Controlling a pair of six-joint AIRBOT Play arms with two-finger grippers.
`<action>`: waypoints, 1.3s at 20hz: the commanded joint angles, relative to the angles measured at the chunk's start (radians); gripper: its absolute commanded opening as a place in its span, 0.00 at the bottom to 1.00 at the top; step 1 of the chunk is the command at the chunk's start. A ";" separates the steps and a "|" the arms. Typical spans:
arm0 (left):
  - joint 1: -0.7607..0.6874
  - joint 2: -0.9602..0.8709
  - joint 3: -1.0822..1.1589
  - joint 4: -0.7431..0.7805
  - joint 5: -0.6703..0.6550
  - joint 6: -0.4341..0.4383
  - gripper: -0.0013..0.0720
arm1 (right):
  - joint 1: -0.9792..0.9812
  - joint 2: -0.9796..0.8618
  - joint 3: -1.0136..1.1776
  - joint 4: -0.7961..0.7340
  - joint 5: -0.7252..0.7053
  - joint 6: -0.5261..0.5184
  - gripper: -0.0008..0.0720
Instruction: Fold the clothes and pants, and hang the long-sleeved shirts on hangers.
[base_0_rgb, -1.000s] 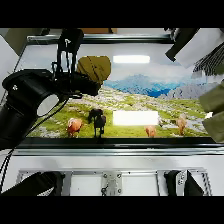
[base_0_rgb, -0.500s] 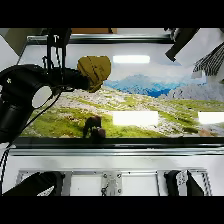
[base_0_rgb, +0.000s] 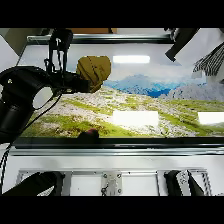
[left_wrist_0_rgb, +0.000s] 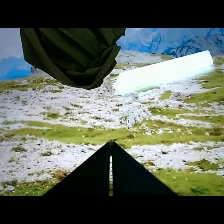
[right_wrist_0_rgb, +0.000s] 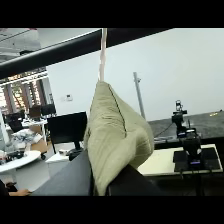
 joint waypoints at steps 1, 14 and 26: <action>-0.001 0.000 0.000 0.001 -0.029 0.000 0.04 | 0.000 -0.018 0.002 -0.002 0.002 0.003 0.02; -0.001 -0.001 0.000 0.000 -0.018 -0.001 0.04 | 0.002 0.113 -0.001 -0.002 0.378 0.000 0.69; 0.074 0.000 0.000 -0.324 0.013 0.113 0.04 | 0.718 0.045 -0.196 -0.622 1.244 0.436 0.69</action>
